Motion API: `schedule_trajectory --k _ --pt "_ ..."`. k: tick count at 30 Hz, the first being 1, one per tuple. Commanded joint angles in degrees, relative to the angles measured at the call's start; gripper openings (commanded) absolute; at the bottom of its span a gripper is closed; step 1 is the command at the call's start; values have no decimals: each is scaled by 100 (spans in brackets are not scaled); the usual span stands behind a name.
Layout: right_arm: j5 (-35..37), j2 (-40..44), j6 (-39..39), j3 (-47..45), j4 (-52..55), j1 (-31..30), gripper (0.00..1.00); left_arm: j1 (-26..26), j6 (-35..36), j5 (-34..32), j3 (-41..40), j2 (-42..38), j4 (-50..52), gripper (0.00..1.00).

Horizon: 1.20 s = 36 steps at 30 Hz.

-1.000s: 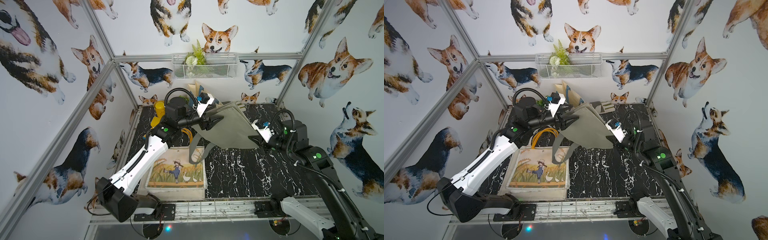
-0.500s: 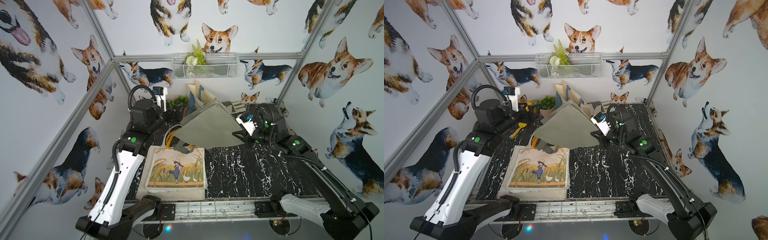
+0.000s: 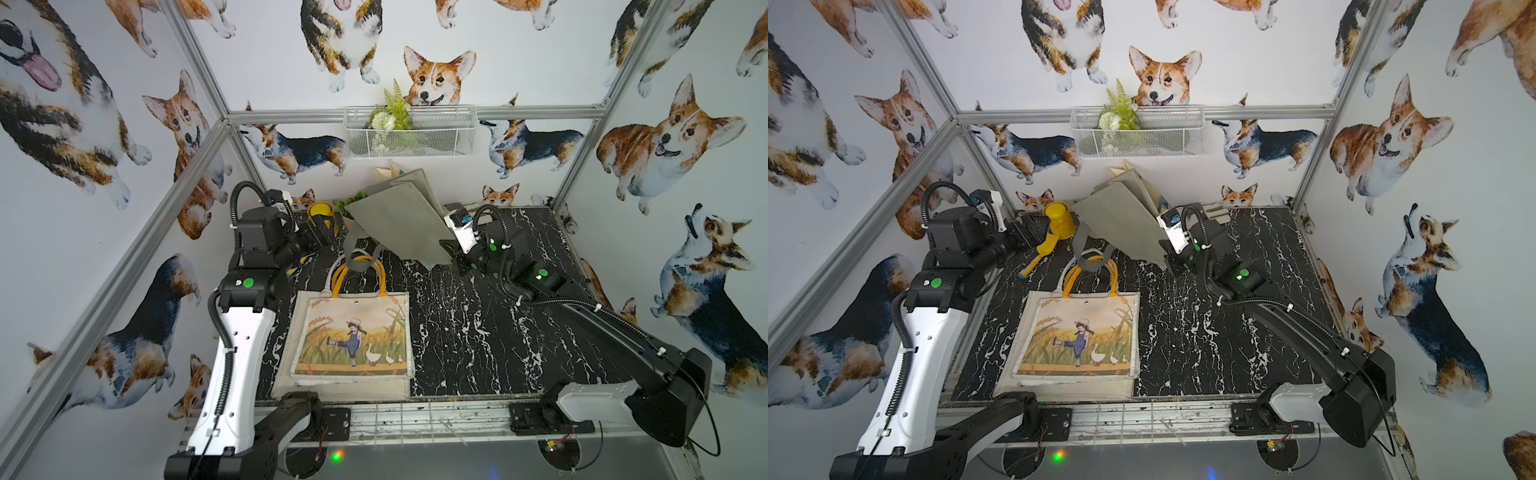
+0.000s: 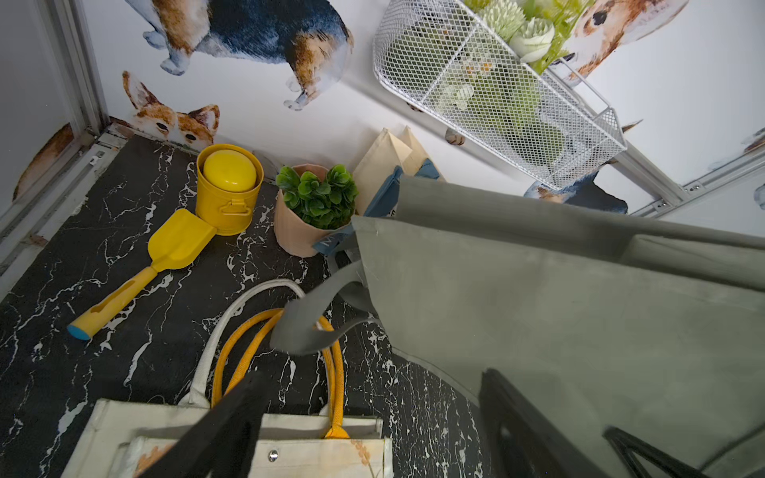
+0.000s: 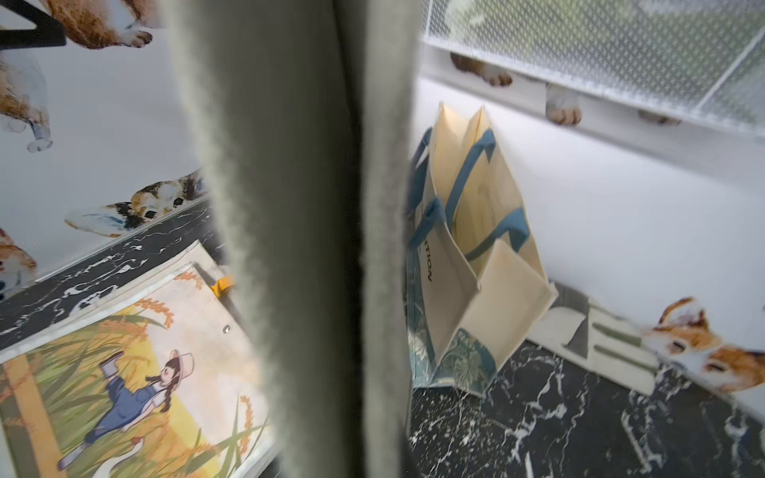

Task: Put away the canvas bag
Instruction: Press the canvas bag, then place the canvas bag at the center of the board.

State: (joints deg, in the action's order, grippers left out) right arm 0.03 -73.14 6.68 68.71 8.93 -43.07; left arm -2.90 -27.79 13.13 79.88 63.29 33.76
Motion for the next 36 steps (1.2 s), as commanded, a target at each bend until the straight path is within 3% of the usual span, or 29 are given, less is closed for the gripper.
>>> schedule_trajectory --k 1,9,14,16,21,26,31,36 --pt "751 -124 1518 -122 -1091 -620 0 17 61 -52 144 52 39 84" --pt "1753 -569 2211 -1649 -2113 -1700 0 281 63 -191 -295 -64 205 85" --pt "2052 -1007 1838 -1931 -2012 -2281 0 389 157 -301 -583 -194 304 85" --pt "1910 -1101 1740 -1930 -1930 -2458 1 403 167 -283 -651 -177 386 85" --pt "1072 -1101 1243 -1804 -1095 -2581 32 420 232 -301 -817 -159 650 85" --pt "-223 -916 994 -1771 -211 -2577 46 423 221 -352 -1075 -202 828 85" --pt "-1200 -889 940 -1783 358 -2579 50 430 51 -256 -1465 -233 913 85" --pt "-1412 -1059 778 -1645 627 -2514 52 421 -301 -55 -1931 -194 879 85"
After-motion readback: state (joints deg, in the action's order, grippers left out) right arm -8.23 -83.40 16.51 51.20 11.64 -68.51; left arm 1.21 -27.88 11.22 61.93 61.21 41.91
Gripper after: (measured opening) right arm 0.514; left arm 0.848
